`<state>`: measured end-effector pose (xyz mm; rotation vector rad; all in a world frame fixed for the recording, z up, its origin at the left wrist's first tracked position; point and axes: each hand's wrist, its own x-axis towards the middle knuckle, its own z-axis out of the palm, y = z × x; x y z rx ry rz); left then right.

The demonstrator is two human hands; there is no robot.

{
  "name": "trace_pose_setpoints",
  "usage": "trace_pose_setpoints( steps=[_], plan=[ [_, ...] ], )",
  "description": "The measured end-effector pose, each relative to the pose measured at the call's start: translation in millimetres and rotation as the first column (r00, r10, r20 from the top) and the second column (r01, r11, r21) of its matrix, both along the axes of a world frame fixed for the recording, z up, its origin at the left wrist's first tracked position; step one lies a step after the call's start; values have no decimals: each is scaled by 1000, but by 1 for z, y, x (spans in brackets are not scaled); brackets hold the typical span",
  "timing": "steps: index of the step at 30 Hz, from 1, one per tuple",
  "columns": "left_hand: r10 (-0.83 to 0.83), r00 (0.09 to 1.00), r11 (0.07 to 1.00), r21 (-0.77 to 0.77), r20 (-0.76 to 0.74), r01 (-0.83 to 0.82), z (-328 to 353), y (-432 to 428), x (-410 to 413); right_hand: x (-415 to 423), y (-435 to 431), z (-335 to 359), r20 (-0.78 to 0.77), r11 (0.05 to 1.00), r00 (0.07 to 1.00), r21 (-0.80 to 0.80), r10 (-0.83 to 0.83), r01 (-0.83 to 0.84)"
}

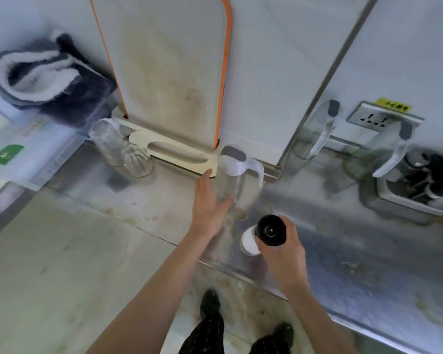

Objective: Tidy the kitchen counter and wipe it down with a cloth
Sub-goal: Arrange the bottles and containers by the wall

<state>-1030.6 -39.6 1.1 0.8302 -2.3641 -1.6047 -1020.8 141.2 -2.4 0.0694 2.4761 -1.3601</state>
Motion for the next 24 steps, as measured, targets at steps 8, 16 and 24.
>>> trace_pose_setpoints(
  steps=[8, 16, 24],
  plan=[
    [9, 996, 997, 78, -92, -2, -20, -13, -60, -15, 29, 19, -35, 982, 982, -32, -185, 184],
    [-22, 987, 999, 20, -158, 26, 6, 28, -65, -20, 74, 25, -65, 945, 943, -58, -327, 323],
    [-288, 938, 950, 65, -195, 305, 1, 132, -106, -29, 142, 32, -108, 889, 883, -78, -457, 451]
  ],
)
